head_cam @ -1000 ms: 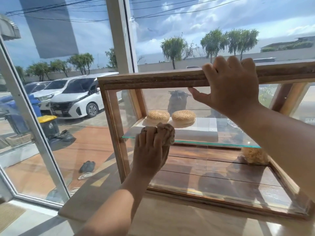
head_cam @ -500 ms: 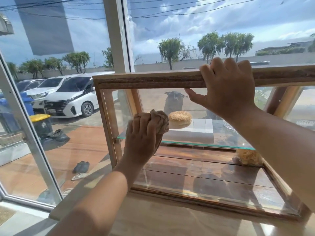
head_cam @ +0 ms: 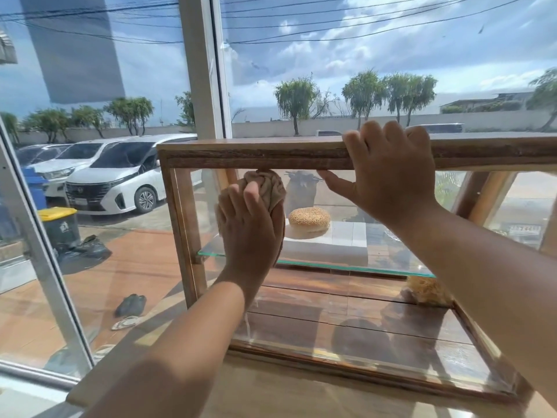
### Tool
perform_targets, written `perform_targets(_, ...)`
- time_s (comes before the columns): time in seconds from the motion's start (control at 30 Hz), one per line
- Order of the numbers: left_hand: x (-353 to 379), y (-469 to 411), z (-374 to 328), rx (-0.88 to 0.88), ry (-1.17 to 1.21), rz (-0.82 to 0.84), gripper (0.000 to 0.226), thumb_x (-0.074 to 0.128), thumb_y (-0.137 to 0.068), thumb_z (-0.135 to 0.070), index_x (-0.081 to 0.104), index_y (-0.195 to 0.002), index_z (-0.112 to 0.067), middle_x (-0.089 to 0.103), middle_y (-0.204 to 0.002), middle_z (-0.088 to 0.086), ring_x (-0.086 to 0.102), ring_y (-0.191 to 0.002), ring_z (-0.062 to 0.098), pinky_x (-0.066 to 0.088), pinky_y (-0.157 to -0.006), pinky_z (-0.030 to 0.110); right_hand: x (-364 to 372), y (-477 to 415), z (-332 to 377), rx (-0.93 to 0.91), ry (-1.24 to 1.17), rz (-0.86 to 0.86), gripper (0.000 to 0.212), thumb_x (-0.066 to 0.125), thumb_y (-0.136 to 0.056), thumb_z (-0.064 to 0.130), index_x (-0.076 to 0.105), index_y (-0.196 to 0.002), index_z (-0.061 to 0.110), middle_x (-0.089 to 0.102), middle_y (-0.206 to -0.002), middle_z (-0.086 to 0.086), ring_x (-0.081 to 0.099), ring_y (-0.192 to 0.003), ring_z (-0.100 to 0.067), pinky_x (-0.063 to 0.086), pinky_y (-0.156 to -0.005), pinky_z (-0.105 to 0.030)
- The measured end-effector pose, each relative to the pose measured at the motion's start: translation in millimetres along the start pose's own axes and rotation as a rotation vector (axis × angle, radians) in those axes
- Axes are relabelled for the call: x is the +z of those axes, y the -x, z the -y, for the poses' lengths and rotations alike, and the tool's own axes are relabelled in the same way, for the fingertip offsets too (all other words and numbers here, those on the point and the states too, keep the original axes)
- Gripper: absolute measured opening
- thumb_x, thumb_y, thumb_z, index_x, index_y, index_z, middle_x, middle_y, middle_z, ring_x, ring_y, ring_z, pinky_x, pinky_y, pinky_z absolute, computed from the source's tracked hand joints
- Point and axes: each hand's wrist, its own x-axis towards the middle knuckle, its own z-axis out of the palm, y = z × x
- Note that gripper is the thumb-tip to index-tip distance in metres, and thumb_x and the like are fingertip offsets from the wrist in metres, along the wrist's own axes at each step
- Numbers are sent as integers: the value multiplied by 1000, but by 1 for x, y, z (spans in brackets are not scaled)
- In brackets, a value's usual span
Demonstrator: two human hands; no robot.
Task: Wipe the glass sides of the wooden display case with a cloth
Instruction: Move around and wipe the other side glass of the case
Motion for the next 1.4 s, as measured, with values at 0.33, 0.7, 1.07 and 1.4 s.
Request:
perform_targets(0.33, -7, 33, 35, 37, 63, 84, 42, 54, -94, -29, 39, -123, -3, 47, -115, 21, 47, -99, 37, 46, -82, 51, -2, 0, 0, 7, -13, 21, 65, 30, -98, 70, 56, -103, 10, 56, -91, -10, 53, -77, -30, 34, -68, -38)
perform_targets(0.7, 0, 63, -33, 298, 58, 141, 41, 57, -94, -31, 44, -126, -8, 59, -110, 15, 51, -98, 34, 42, -83, 43, -3, 0, 1, 3, 5, 30, 64, 31, -98, 68, 53, -100, 8, 55, -90, -12, 52, -76, -30, 38, -69, -39)
perform_targets(1.07, -5, 123, 55, -556, -17, 75, 42, 45, -97, -31, 35, -126, -1, 51, -114, 32, 49, -100, 46, 36, -94, 50, -4, 0, 1, 14, -19, 27, 64, 31, -99, 68, 51, -101, 7, 54, -90, -15, 53, -77, -32, 41, -71, -42)
perform_targets(1.4, -3, 145, -10, 235, 117, 236, 39, 64, -89, -24, 45, -120, -10, 50, -113, 15, 51, -91, 36, 45, -78, 46, -4, 1, 0, 21, -27, 31, 64, 32, -98, 68, 53, -106, 8, 55, -93, -14, 53, -80, -32, 40, -73, -42)
